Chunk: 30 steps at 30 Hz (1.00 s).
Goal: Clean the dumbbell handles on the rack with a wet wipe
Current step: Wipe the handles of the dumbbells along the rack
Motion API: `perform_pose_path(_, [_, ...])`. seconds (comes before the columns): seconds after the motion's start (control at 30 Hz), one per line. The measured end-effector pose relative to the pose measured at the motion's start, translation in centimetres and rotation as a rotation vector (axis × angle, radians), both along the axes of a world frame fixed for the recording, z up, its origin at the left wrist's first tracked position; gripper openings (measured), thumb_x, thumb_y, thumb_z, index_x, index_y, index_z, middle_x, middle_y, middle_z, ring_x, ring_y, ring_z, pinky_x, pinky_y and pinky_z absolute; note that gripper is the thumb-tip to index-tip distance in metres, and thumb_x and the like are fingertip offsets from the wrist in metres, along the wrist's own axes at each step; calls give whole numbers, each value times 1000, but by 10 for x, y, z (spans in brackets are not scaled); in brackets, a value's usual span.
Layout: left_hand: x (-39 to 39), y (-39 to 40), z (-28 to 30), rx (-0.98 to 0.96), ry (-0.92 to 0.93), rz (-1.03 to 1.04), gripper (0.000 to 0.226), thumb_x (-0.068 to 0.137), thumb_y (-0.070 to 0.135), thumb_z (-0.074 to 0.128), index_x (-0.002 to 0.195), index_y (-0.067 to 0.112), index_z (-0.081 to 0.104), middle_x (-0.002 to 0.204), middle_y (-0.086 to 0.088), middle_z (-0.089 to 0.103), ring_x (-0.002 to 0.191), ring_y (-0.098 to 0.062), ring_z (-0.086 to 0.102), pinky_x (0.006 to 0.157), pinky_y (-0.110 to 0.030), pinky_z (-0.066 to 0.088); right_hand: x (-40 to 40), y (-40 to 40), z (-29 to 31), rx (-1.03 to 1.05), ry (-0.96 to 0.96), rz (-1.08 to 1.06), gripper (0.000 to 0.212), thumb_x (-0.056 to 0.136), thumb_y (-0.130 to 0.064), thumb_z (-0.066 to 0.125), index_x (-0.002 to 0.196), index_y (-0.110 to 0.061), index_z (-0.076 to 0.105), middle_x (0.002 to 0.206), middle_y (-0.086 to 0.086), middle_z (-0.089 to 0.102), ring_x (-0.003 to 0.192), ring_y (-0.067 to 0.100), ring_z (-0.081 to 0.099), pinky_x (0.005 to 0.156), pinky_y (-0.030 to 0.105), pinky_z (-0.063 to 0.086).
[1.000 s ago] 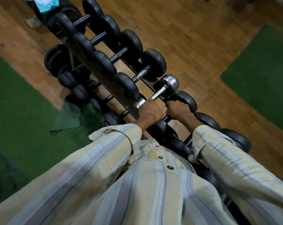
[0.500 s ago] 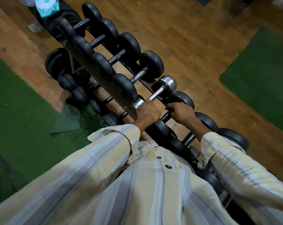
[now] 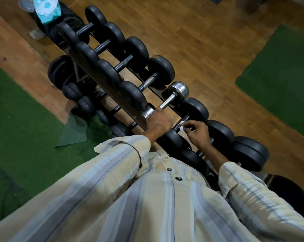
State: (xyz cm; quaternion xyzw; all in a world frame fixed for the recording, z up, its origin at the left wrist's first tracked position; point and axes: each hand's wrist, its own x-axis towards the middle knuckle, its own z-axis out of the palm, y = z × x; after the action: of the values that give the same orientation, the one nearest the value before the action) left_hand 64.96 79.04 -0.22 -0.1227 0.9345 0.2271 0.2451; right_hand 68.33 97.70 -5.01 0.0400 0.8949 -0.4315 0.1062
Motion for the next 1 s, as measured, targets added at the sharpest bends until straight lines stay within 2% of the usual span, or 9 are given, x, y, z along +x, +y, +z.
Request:
perform_pose_path(0.1, [-1,1,0,6,-5,-2,56,92,28,61,138,1,44,124,-15,64,115,-35,64,97,-43,52,0,-5,-5,-50,-21,-312,11,83,-15,75,89,-24,74,88,-12,74,81,2,68,74,19,51])
perform_pose_path(0.2, [-2,0,1,13,-14,-6,56,92,29,60,137,2,44,126,-16,63,117,-35,63,99,-44,52,-14,-21,-15,-260,-218,-666,18,74,-13,77,86,-20,65,87,-5,69,82,15,67,76,28,55])
perform_pose_path(0.3, [-3,-1,0,20,-19,-16,57,92,28,61,138,1,42,127,-16,62,117,-35,63,100,-45,52,-31,-33,-15,-636,-335,-961,28,71,13,61,65,-11,48,66,5,49,63,20,50,51,26,46])
perform_pose_path(0.37, [-3,-3,0,28,-23,-16,57,91,27,62,138,1,42,127,-16,62,118,-35,62,100,-44,52,-37,-32,-11,-764,-389,-1053,27,62,18,53,66,-8,48,65,6,47,58,18,47,51,25,42])
perform_pose_path(0.5, [-3,-4,0,52,-20,0,56,91,28,62,138,2,43,126,-15,62,117,-34,63,99,-43,53,-34,-28,1,-812,-605,-906,19,60,3,52,69,-15,50,66,0,56,55,13,49,50,20,37])
perform_pose_path(0.6, [-1,-2,0,52,0,16,56,93,33,61,136,1,44,126,-16,62,118,-35,62,100,-43,52,-28,-34,7,-823,-722,-747,19,68,1,45,75,-11,59,81,7,67,65,17,56,56,24,46])
perform_pose_path(0.7, [1,0,0,31,18,29,55,90,29,65,133,1,45,125,-16,63,116,-36,63,98,-43,52,-23,-38,4,-802,-796,-678,20,73,3,44,71,-8,61,73,9,63,63,24,59,64,29,52])
perform_pose_path(0.83, [5,2,1,17,56,34,53,87,25,64,131,1,47,121,-16,65,113,-35,64,97,-44,53,-17,-38,0,-593,-803,-610,17,66,3,51,59,-13,51,55,4,47,45,17,45,46,24,42])
perform_pose_path(1.0, [11,7,2,-13,142,-2,48,87,26,63,129,4,54,120,-16,64,111,-35,62,95,-46,52,-7,-30,-3,-604,-807,-532,14,64,-3,65,76,-11,65,63,6,56,49,13,47,50,24,40])
